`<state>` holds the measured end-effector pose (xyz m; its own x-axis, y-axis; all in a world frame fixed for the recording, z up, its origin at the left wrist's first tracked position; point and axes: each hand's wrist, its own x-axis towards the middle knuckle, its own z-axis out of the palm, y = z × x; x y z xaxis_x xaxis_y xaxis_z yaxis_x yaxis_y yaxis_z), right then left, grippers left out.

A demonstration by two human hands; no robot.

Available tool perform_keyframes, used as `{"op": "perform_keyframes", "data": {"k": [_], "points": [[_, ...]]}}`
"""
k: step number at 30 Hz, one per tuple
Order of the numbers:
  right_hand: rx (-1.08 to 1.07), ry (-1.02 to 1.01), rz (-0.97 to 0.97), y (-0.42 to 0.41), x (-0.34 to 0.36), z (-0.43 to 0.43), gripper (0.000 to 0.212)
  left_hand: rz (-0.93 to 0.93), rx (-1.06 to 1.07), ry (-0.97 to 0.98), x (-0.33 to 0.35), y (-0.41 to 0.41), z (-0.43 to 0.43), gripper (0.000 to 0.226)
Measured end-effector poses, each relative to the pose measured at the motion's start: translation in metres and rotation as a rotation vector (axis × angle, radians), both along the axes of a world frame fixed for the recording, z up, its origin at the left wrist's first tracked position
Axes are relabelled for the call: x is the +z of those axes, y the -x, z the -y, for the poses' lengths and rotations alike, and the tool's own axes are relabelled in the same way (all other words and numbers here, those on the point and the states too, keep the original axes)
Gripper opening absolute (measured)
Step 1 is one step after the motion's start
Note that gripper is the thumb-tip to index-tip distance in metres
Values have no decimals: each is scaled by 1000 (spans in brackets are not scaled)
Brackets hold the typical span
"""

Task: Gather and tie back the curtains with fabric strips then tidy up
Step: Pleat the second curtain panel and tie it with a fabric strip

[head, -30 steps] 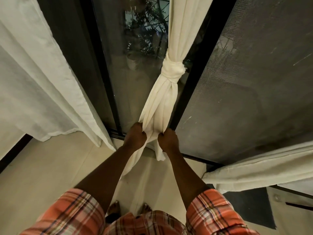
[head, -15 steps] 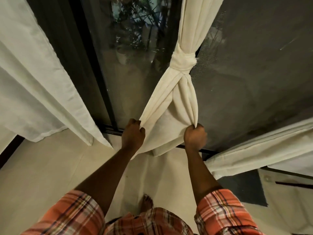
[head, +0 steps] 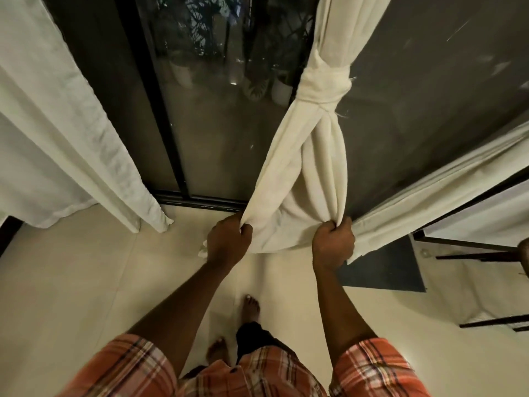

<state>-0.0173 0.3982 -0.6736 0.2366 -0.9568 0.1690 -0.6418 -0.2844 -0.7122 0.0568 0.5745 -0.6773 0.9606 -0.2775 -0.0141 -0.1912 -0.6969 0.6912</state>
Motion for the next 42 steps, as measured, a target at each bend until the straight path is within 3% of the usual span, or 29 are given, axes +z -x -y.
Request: {"op": "perform_keyframes", "data": {"k": [6,13,22,27,29,32,35,38,42], "points": [[-69,64,99,7,-7,-6,16,63,28,-41,-6,4,-22,15],[360,-72,41,-20,-22,-33,29,-30,-53,-20,-17,-8,-12,22],[715,-467,-68,-66,-27,-50,36,-194,-197,16,-29,-35,10,14],[798,-637,-53,-73,-25,-47,64,-209,-202,46,-31,-45,15,21],[784,-584,-90,-74,-26,-46,63,-197,-192,30,-32,-47,18,20],[712,-371,-167,-73,-26,-41,45,-140,-117,-16,-34,-48,17,16],[473,-216,-204,-63,-23,-27,32,-41,48,-41,-36,-55,1,22],[345,-182,-198,-53,-21,-13,26,-4,68,-23,-35,-60,-12,18],[479,-250,-184,-51,-23,-12,22,-111,-58,28,-35,-56,-5,15]]}}
